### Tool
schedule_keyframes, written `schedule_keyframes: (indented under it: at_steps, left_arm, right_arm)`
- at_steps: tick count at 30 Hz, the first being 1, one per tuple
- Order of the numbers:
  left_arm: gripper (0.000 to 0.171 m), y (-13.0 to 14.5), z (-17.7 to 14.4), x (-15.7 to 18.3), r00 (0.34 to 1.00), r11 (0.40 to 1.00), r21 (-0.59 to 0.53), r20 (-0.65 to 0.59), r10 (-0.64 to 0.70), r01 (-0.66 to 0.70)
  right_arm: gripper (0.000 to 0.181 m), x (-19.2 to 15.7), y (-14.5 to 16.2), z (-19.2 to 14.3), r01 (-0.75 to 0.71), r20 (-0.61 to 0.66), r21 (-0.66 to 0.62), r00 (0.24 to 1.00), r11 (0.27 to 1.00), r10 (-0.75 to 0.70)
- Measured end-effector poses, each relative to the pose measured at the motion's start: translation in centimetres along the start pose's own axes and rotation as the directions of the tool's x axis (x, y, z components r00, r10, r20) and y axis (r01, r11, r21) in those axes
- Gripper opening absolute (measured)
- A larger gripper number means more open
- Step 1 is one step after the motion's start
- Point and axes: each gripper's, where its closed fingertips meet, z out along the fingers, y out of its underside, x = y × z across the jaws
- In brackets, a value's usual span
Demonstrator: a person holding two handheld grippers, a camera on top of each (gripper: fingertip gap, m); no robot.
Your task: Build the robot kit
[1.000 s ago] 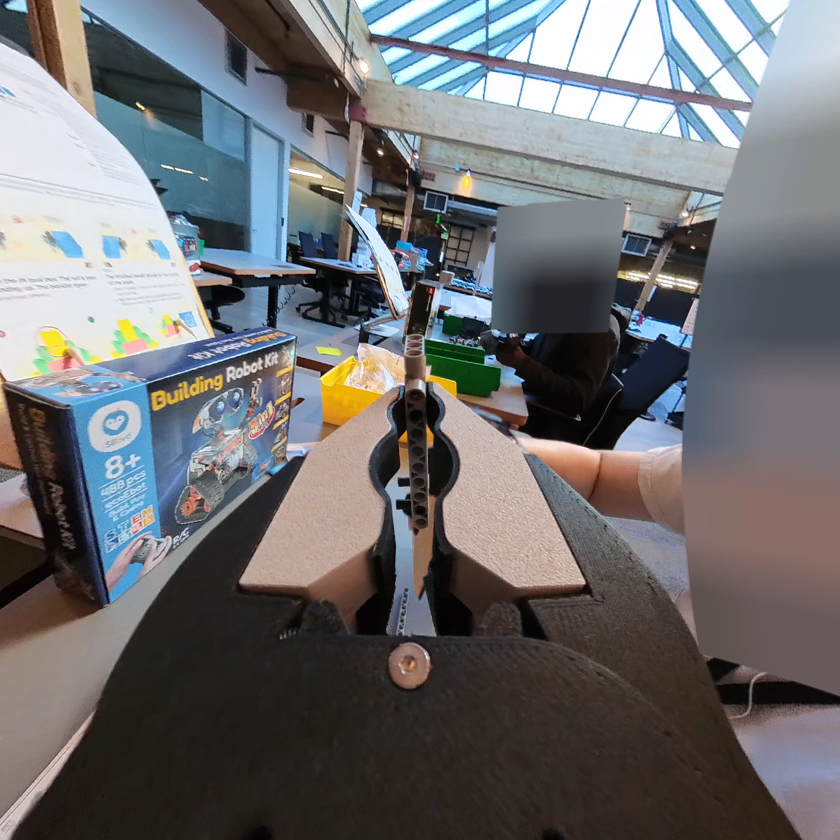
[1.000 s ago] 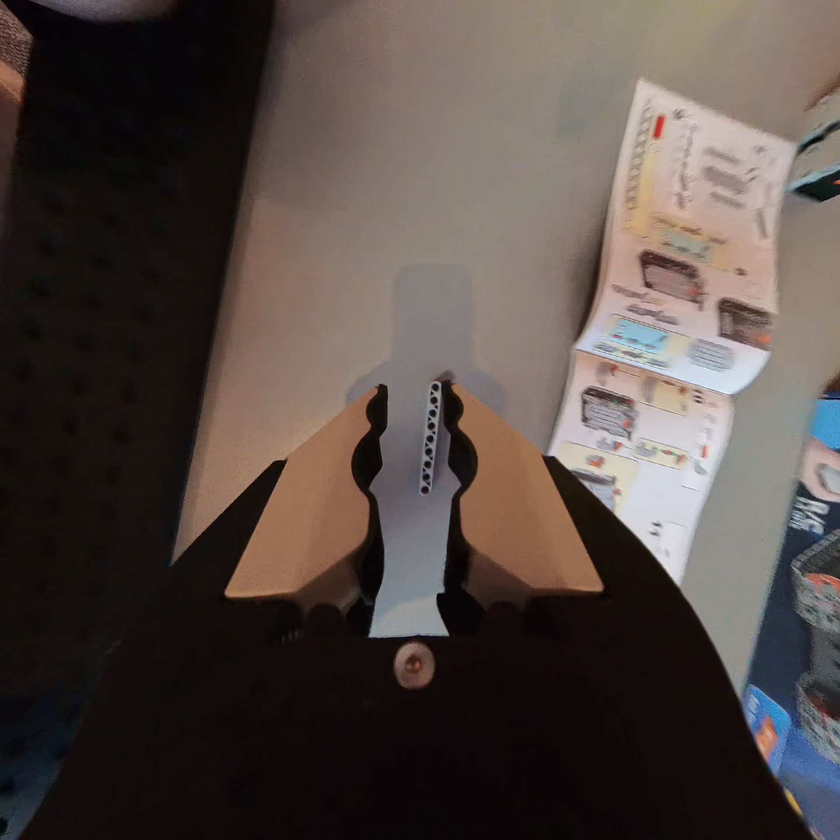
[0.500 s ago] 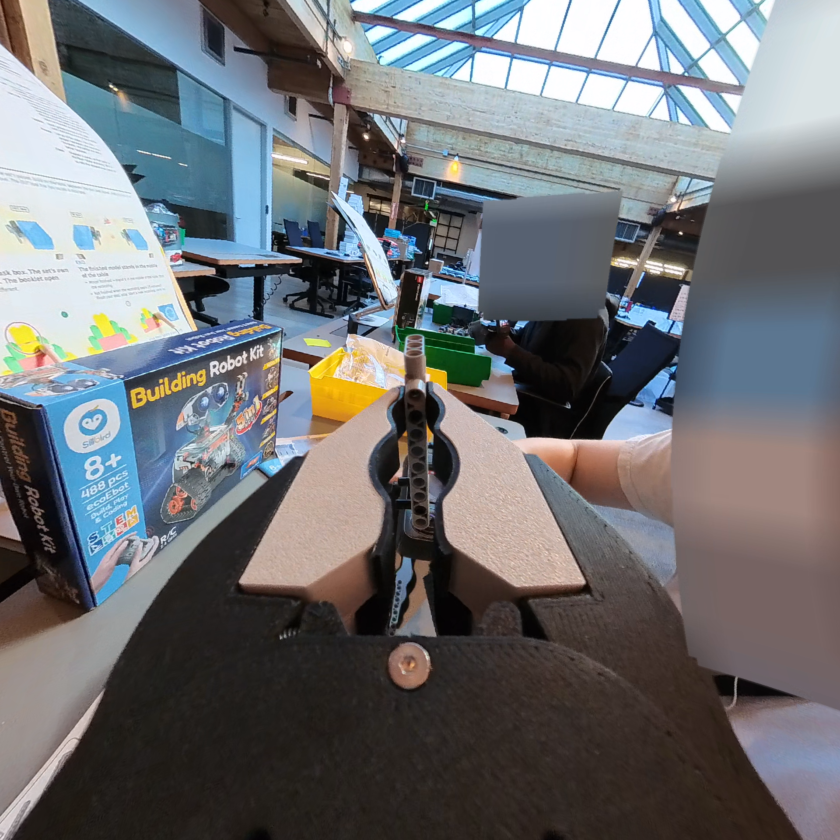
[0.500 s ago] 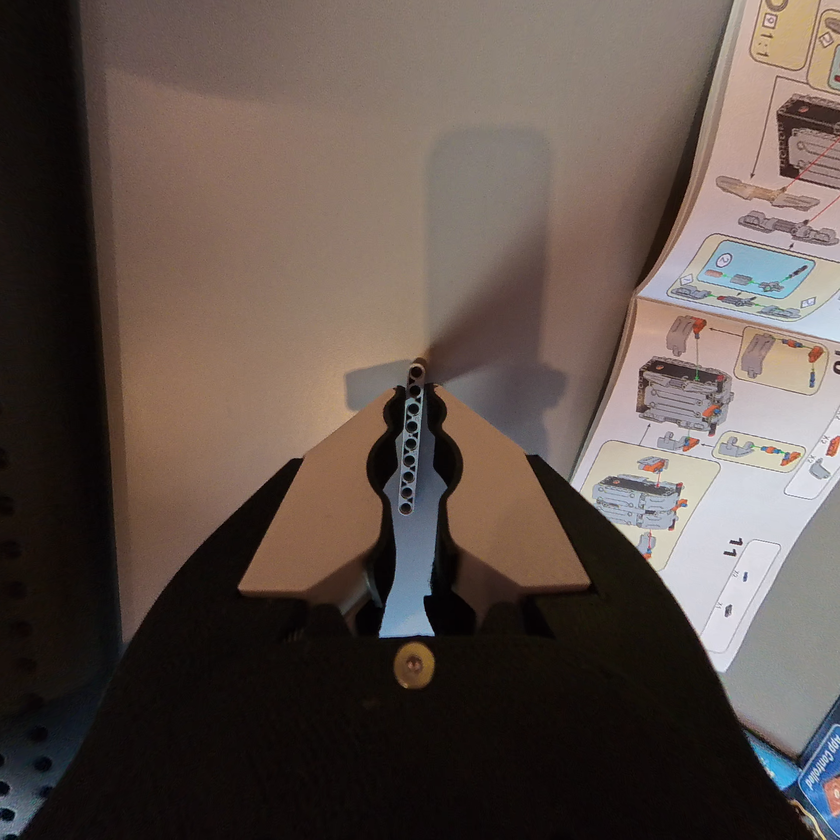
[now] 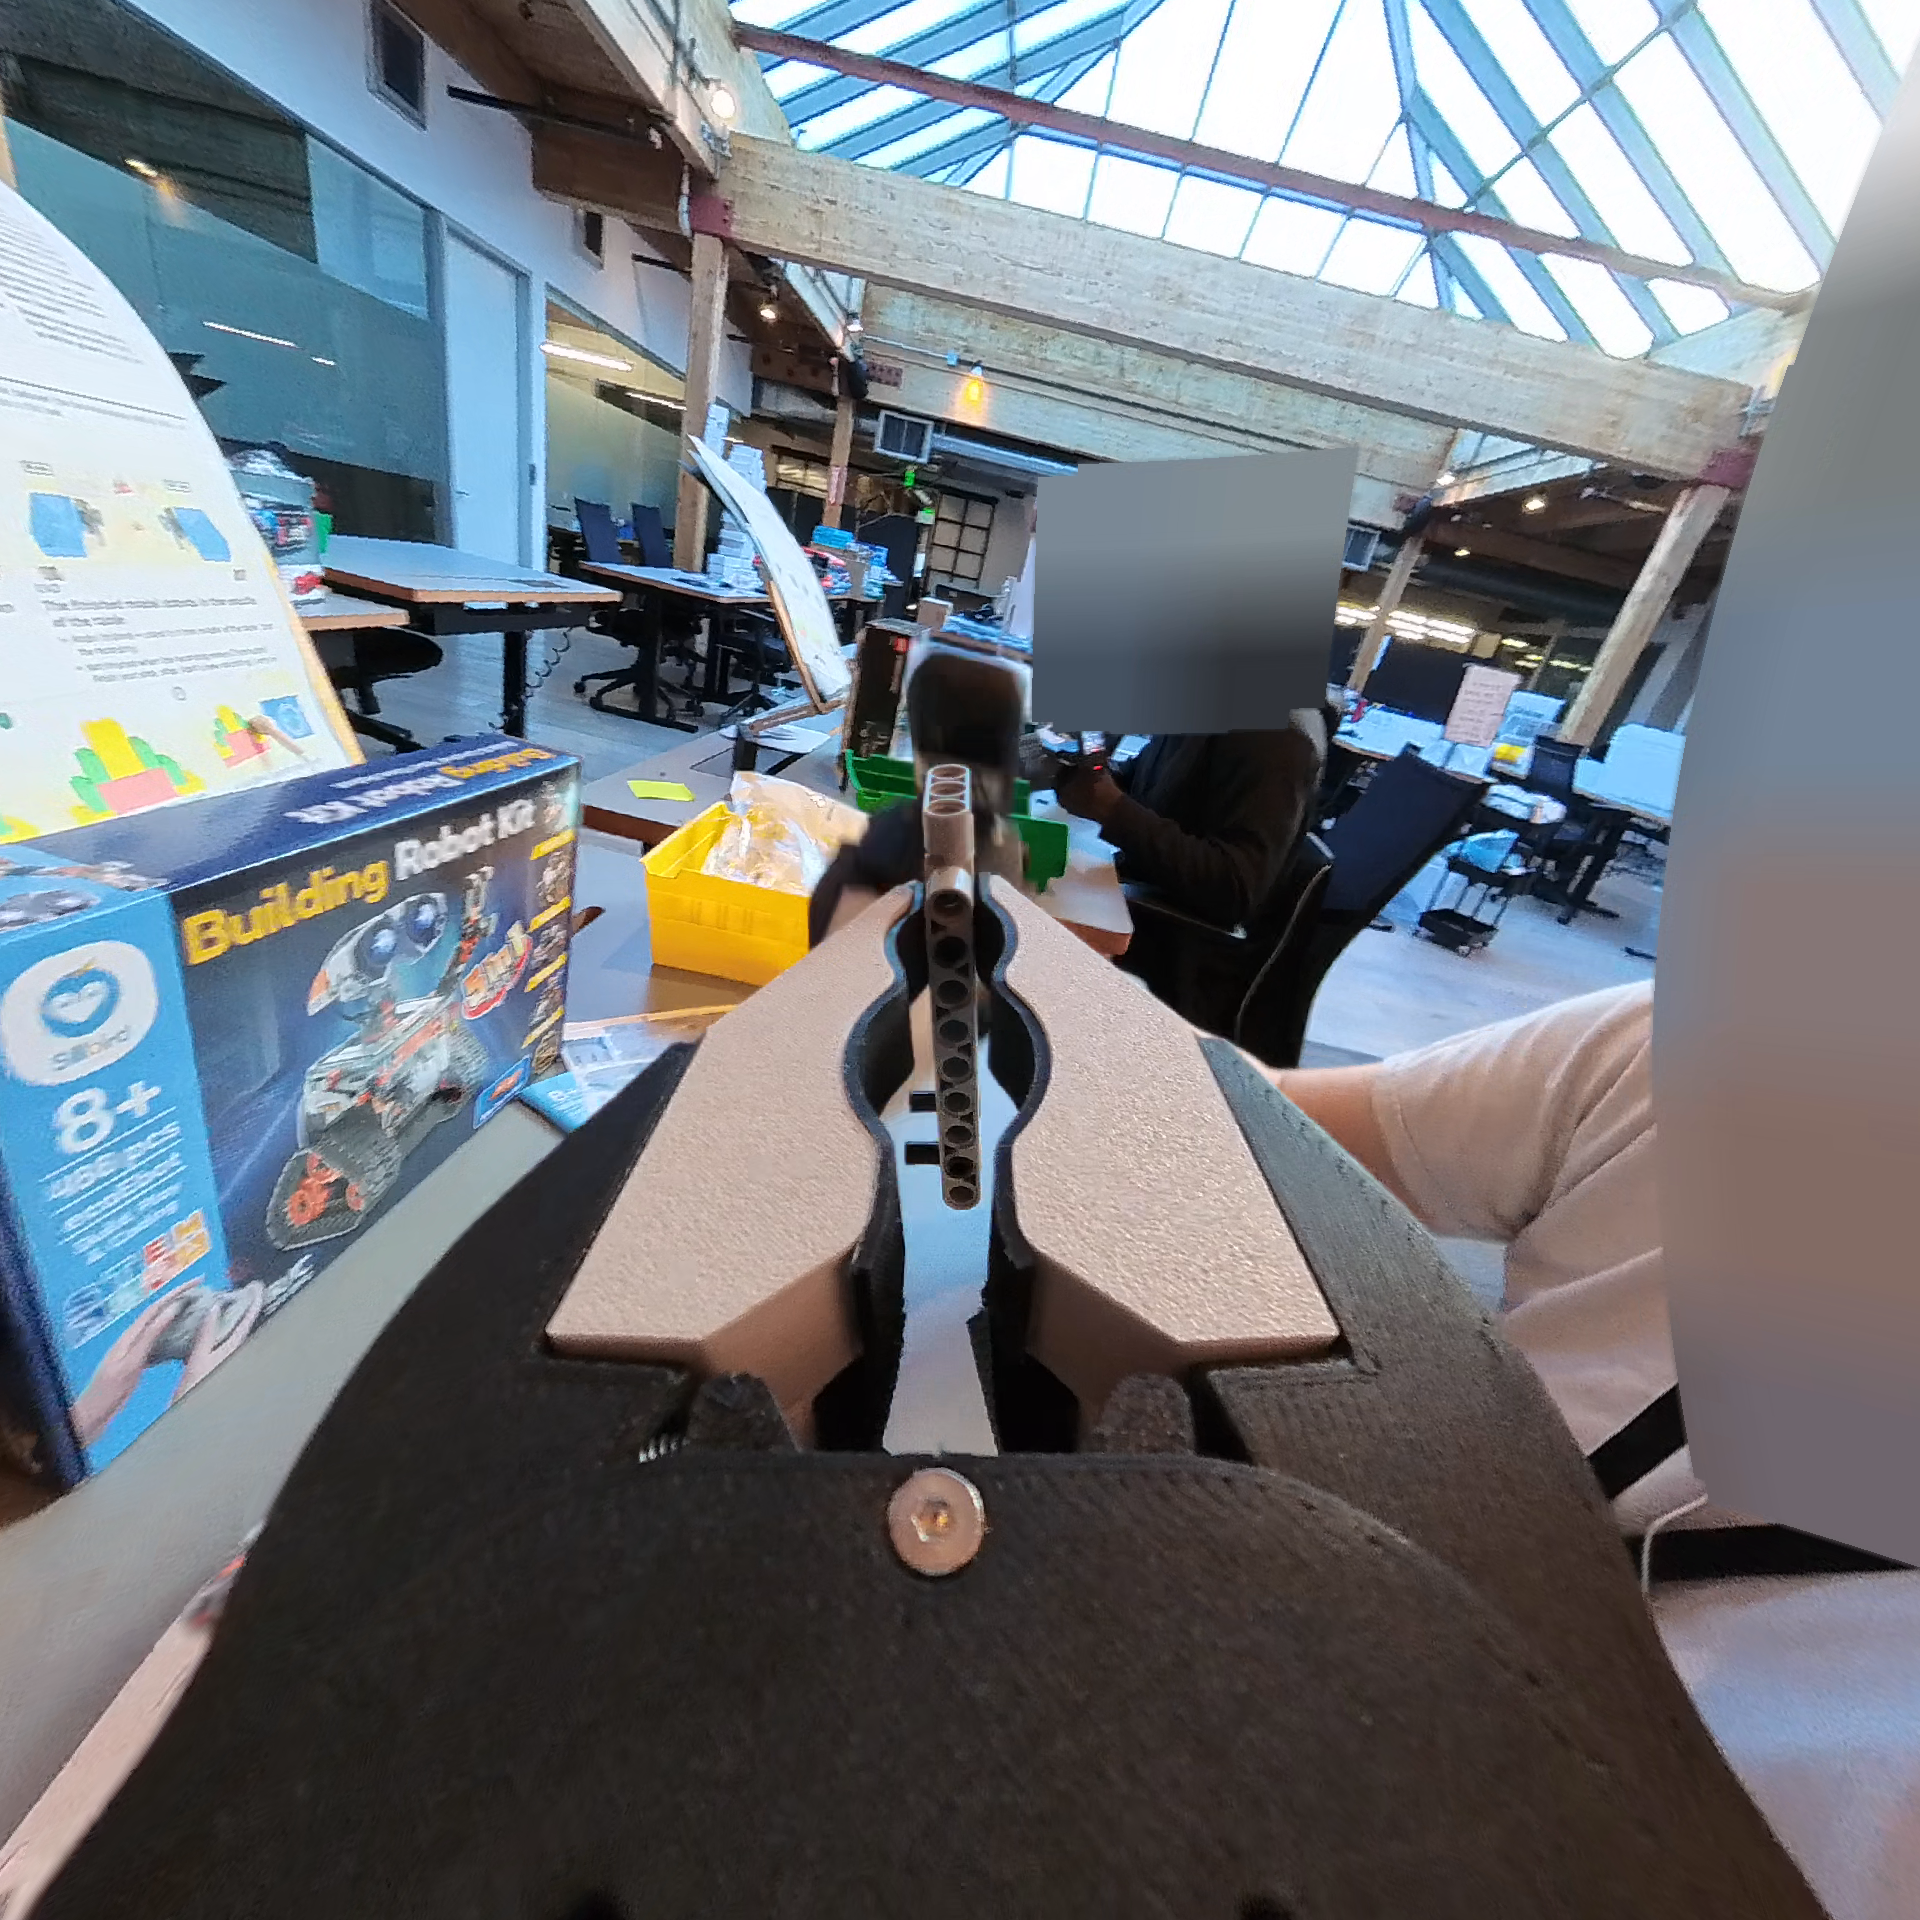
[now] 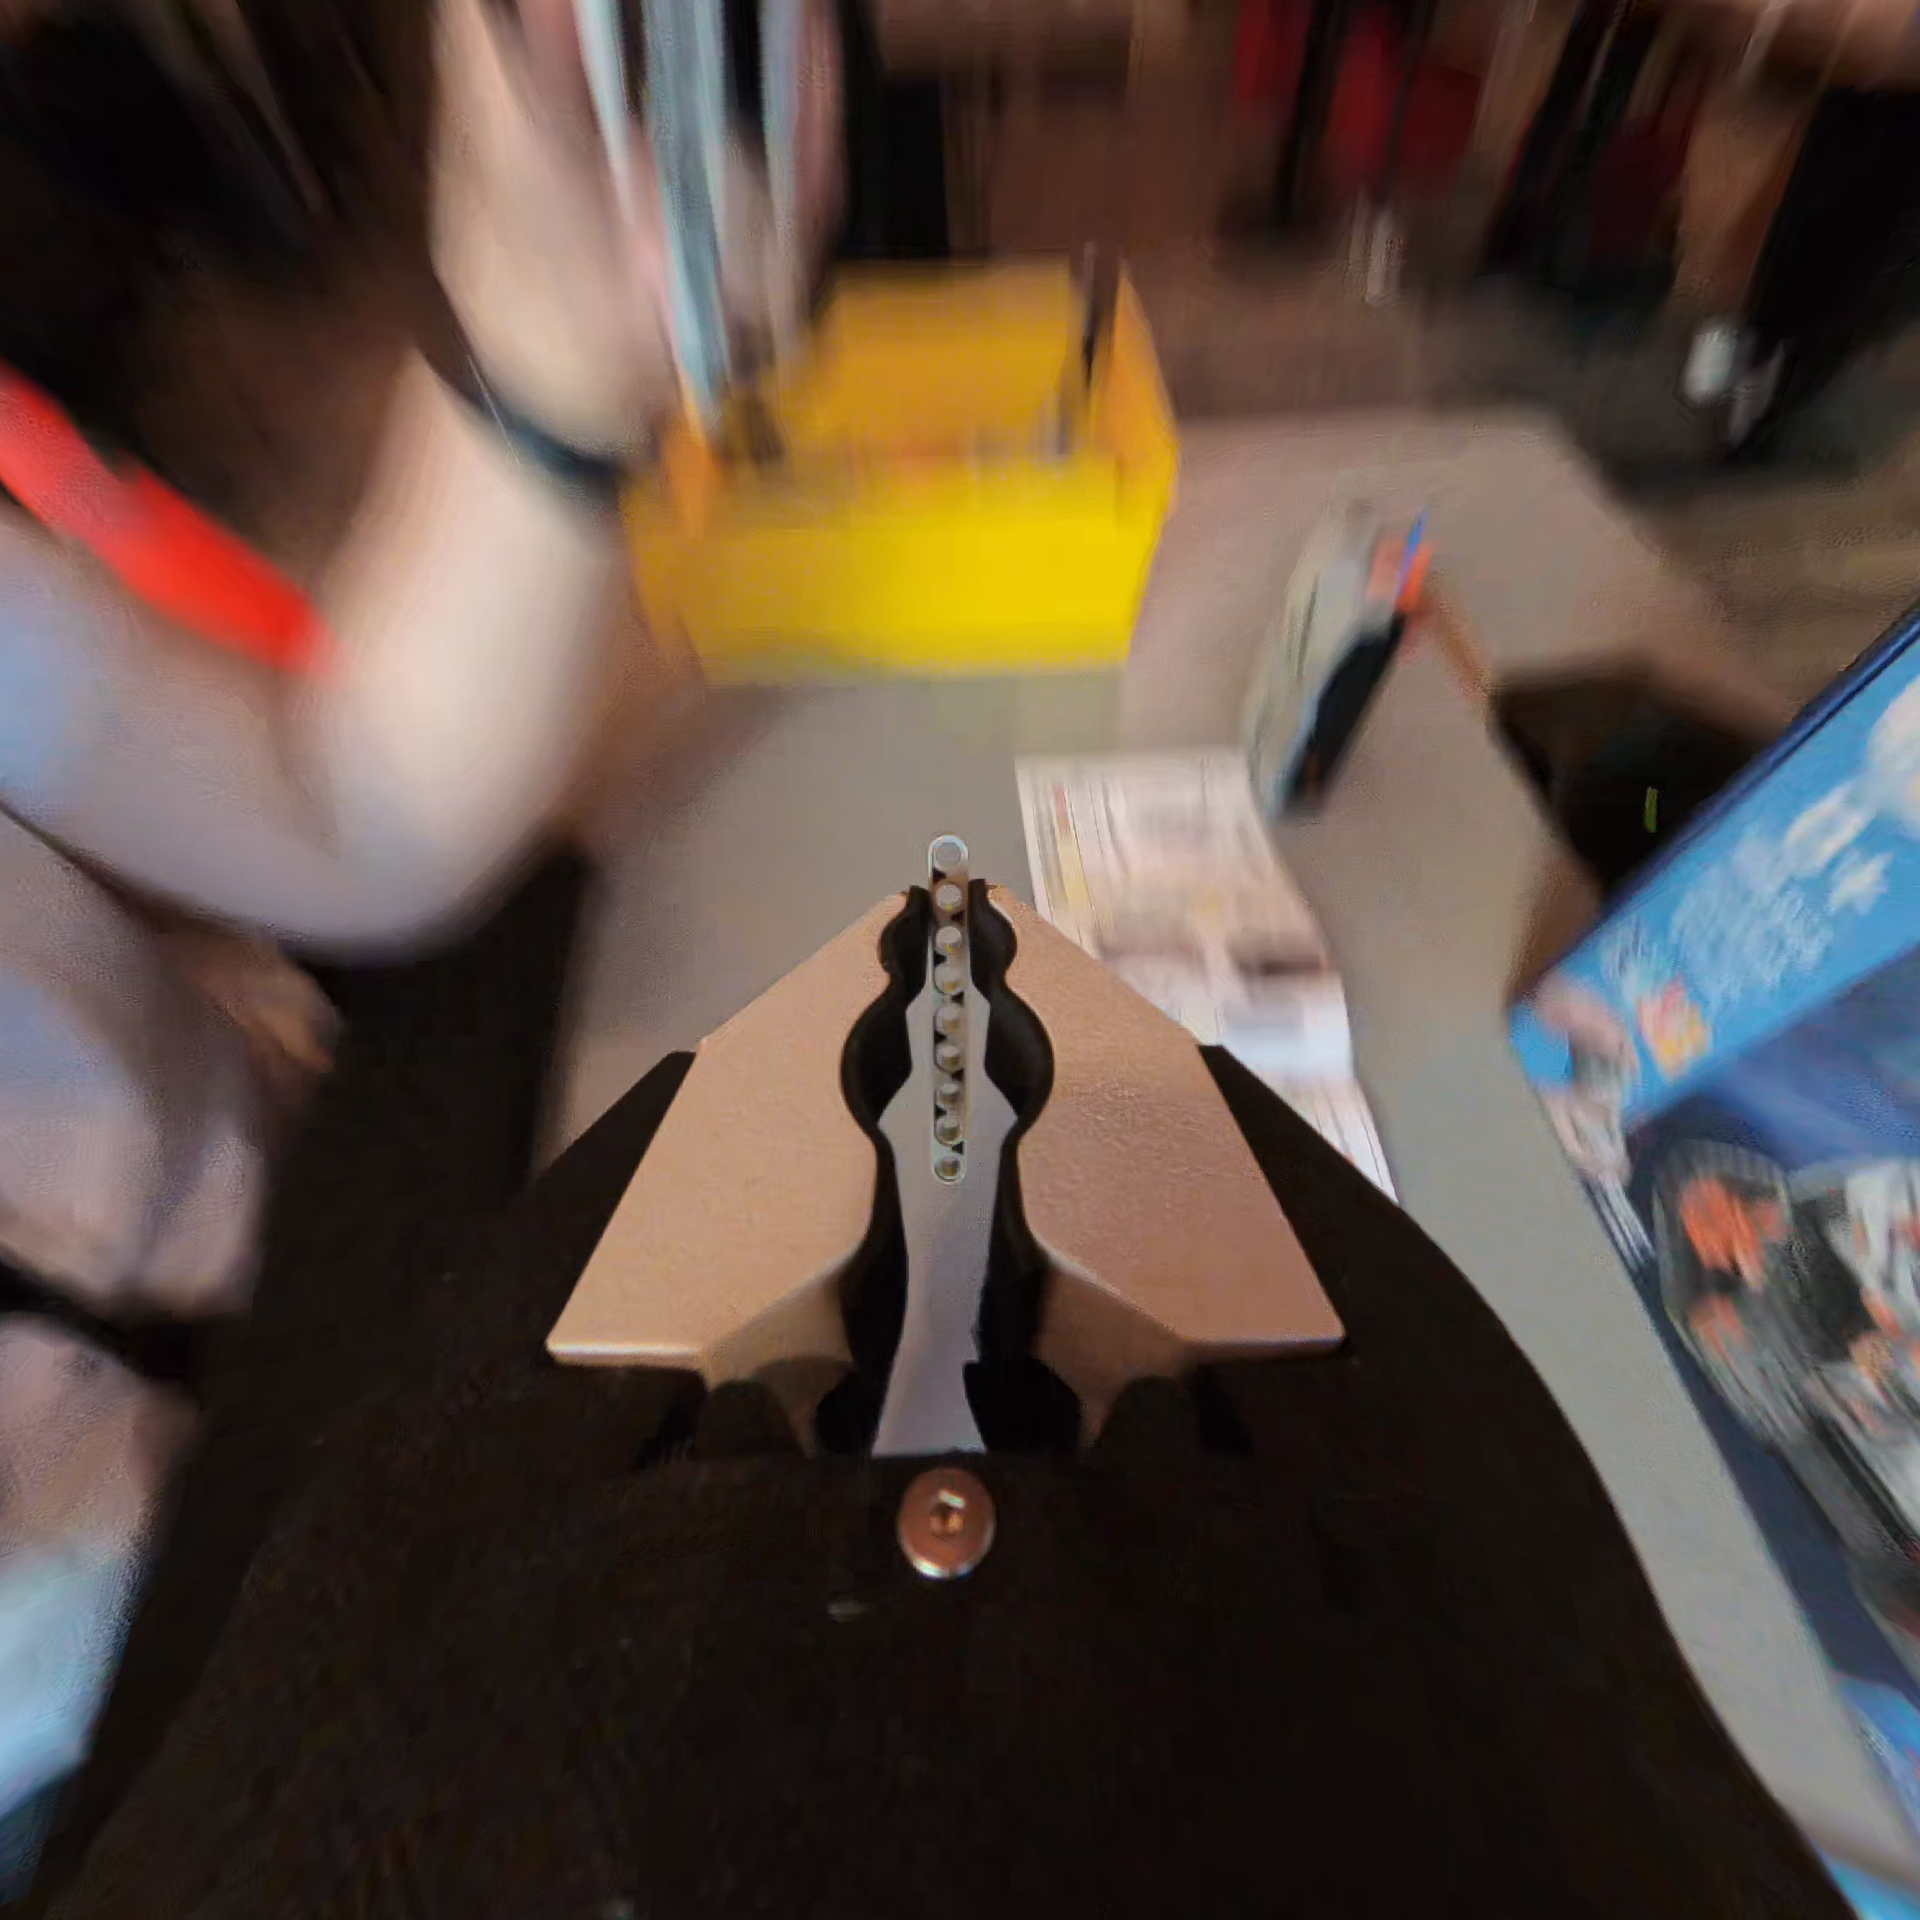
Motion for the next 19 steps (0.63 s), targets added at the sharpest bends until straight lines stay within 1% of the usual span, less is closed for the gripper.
schedule_keyframes:
  at_steps: [1, 2, 3, 4, 5, 7, 9, 10, 14, 17, 19]
  left_arm:
    - [0.005, 0.1, 0.7, 0.2, 1.000, 1.000, -0.003, -0.024, -0.007, 0.007]
    - [0.005, 0.2, 1.6, 0.4, 0.999, 1.000, -0.009, -0.044, -0.007, 0.007]
    - [0.005, 0.4, 2.5, 0.6, 0.999, 1.000, -0.018, -0.053, -0.006, 0.006]
    - [0.005, 0.7, 3.4, 0.8, 0.998, 1.000, -0.028, -0.058, -0.009, 0.007]
    - [0.005, 0.8, 4.4, 1.0, 0.997, 0.999, -0.034, -0.071, -0.020, 0.018]
    - [0.005, 1.1, 6.0, 1.8, 0.991, 0.997, -0.041, -0.114, -0.072, 0.067]
    - [0.005, 2.2, 7.3, 2.6, 0.981, 0.989, -0.107, -0.154, -0.119, 0.103]
    - [0.005, 2.4, 7.8, 2.5, 0.980, 0.986, -0.116, -0.142, -0.138, 0.122]
    - [0.005, 2.1, 8.4, 2.7, 0.973, 0.984, -0.089, -0.155, -0.169, 0.156]
    - [0.005, 1.8, 8.5, 2.5, 0.977, 0.985, -0.066, -0.137, -0.165, 0.157]
    - [0.005, 2.0, 8.6, 2.4, 0.977, 0.985, -0.070, -0.131, -0.166, 0.158]
  right_arm:
    - [0.006, -0.5, -4.1, -2.3, -0.081, 0.075, 0.195, 0.995, 0.977, 0.067]
    - [0.006, -1.3, -7.4, -4.5, -0.155, 0.166, 0.353, 0.981, 0.923, 0.101]
    - [0.006, -2.2, -9.8, -6.3, -0.214, 0.251, 0.464, 0.962, 0.860, 0.105]
    - [0.006, -3.1, -11.0, -7.5, -0.246, 0.309, 0.518, 0.947, 0.819, 0.090]
    - [0.006, -3.5, -11.6, -7.7, -0.253, 0.316, 0.542, 0.945, 0.801, 0.085]
    - [0.006, -4.2, -11.2, -6.9, -0.249, 0.314, 0.511, 0.945, 0.822, 0.091]
    - [0.006, -4.3, -11.0, -6.9, -0.271, 0.329, 0.511, 0.938, 0.816, 0.106]
    - [0.006, -4.5, -10.9, -7.1, -0.282, 0.353, 0.508, 0.930, 0.814, 0.102]
    - [0.006, -3.7, -10.2, -7.6, -0.346, 0.400, 0.484, 0.904, 0.804, 0.148]
    - [0.006, -4.0, -10.2, -7.8, -0.423, 0.497, 0.463, 0.852, 0.779, 0.168]
    - [0.006, -3.8, -10.0, -7.4, -0.452, 0.515, 0.450, 0.836, 0.771, 0.190]
